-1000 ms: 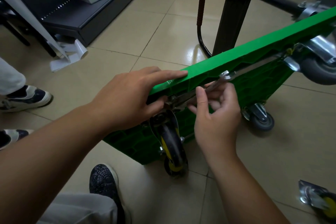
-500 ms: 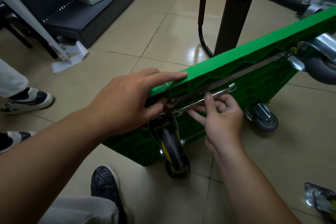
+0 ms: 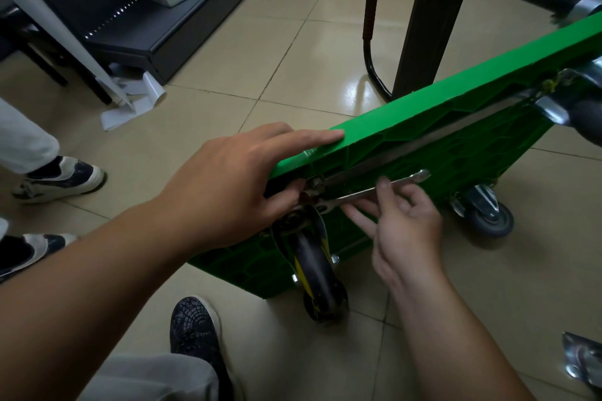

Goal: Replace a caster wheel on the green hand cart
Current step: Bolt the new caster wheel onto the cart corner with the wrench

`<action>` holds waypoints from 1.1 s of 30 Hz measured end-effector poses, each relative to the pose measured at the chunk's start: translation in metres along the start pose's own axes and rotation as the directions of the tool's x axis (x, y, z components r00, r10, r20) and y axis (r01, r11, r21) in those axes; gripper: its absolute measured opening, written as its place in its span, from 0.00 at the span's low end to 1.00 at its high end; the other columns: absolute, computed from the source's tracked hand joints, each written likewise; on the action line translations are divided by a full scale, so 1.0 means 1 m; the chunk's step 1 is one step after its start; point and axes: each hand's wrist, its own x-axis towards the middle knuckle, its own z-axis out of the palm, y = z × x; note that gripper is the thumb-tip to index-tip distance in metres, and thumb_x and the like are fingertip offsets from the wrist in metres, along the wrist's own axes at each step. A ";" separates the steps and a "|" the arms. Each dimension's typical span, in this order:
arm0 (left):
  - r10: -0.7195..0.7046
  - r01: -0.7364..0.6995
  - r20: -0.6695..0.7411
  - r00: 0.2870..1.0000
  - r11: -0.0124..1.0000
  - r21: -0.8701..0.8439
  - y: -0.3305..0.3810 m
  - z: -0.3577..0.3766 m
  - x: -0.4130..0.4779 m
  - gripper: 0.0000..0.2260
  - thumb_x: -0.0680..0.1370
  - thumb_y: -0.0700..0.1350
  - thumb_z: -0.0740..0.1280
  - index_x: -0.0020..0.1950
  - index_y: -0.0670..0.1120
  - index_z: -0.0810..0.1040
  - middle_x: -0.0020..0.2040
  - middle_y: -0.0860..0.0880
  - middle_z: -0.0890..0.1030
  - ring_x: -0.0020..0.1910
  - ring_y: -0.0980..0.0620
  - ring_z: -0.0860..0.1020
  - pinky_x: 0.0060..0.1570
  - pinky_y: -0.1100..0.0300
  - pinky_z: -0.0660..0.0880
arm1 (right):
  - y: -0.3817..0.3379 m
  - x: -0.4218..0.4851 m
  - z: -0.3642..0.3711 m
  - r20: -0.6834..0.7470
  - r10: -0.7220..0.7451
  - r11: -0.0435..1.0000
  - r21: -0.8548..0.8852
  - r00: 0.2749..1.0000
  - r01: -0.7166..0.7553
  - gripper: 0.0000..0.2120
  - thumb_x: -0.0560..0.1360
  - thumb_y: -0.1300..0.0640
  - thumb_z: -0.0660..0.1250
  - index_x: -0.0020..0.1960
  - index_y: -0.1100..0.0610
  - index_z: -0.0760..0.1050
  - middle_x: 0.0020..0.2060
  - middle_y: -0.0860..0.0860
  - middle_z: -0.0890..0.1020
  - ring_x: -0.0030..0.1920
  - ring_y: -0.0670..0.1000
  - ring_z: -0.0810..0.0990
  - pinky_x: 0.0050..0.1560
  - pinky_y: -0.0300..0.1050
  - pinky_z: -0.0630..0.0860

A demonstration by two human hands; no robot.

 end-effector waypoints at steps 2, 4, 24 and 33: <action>-0.008 0.008 0.002 1.000 1.000 -0.001 0.000 0.000 0.000 0.30 0.78 0.51 0.67 0.79 0.68 0.63 0.59 0.57 0.79 0.49 0.51 0.80 0.43 0.49 0.79 | 0.003 0.009 -0.003 0.029 0.225 0.965 0.133 0.974 -0.227 0.06 0.84 0.63 0.63 0.57 0.65 0.73 0.52 0.67 0.83 0.47 0.61 0.87 0.37 0.47 0.84; -0.014 0.014 0.006 1.000 1.000 -0.003 0.000 0.000 0.000 0.31 0.78 0.51 0.67 0.79 0.68 0.63 0.60 0.58 0.79 0.50 0.52 0.80 0.44 0.49 0.79 | 0.010 0.012 -0.007 0.077 0.403 0.879 0.242 0.912 -0.410 0.09 0.84 0.63 0.61 0.62 0.66 0.73 0.49 0.67 0.84 0.43 0.60 0.88 0.34 0.48 0.85; -0.016 0.016 0.000 1.000 1.000 -0.021 0.000 0.001 0.000 0.30 0.78 0.52 0.68 0.78 0.70 0.63 0.60 0.57 0.80 0.52 0.50 0.81 0.46 0.47 0.79 | -0.019 -0.040 0.003 0.341 -0.612 0.658 -0.281 0.714 0.698 0.05 0.80 0.54 0.69 0.52 0.46 0.75 0.46 0.48 0.83 0.49 0.52 0.87 0.44 0.47 0.85; -0.006 0.006 0.000 1.000 1.000 -0.015 -0.001 0.001 0.000 0.30 0.78 0.52 0.67 0.78 0.70 0.62 0.60 0.57 0.80 0.51 0.51 0.81 0.46 0.47 0.79 | -0.020 -0.033 0.008 0.359 -0.553 0.616 -0.431 0.752 0.659 0.05 0.81 0.54 0.69 0.53 0.50 0.74 0.45 0.46 0.83 0.47 0.48 0.86 0.42 0.51 0.86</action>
